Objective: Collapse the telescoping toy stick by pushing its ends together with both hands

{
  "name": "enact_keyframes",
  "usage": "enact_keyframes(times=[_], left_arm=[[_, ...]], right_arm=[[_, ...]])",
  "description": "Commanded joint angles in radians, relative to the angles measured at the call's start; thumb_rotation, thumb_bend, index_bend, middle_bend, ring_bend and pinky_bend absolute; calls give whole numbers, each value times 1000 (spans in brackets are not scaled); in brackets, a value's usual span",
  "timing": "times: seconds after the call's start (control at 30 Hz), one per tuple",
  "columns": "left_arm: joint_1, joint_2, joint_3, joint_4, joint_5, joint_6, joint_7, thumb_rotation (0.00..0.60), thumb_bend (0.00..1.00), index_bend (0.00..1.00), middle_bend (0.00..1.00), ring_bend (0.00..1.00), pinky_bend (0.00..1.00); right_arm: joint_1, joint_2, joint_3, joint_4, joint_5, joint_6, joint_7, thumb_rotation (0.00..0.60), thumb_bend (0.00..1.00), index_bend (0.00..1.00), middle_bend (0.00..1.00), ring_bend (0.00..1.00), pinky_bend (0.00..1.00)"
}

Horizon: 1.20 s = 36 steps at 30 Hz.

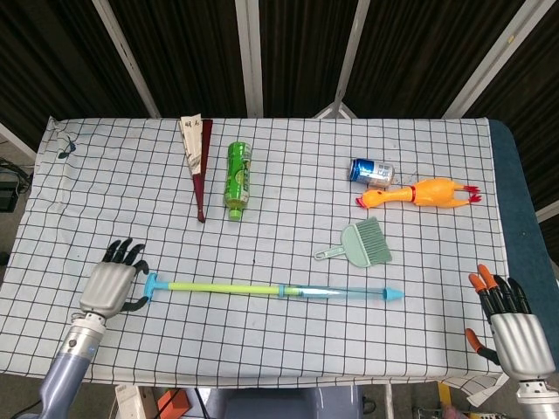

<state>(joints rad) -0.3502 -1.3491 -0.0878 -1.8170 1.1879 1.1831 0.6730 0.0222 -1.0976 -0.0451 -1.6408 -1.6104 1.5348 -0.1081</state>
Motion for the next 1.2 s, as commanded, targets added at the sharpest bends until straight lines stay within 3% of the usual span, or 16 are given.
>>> enact_keyframes(times=[0.03,0.47,1.2], left_arm=[[-43,-82,-12,17,-73,-11,99,600,315,436,114,0,12],[-91,-215,-10,91,-153,37,233,600,330,460,125,0,12],[-124,-264,-4,173,-210,35,225,600,370,491,131,0,12]], right_arm=[[1,2,1,-2,-1,-3,6,600,350,0,0,0,0],[1,7,4,-4,-5,-11,24,600,350,0,0,0,0],[-3,9,6,-7,-8,-16,27,600,350,0,0,0,0]])
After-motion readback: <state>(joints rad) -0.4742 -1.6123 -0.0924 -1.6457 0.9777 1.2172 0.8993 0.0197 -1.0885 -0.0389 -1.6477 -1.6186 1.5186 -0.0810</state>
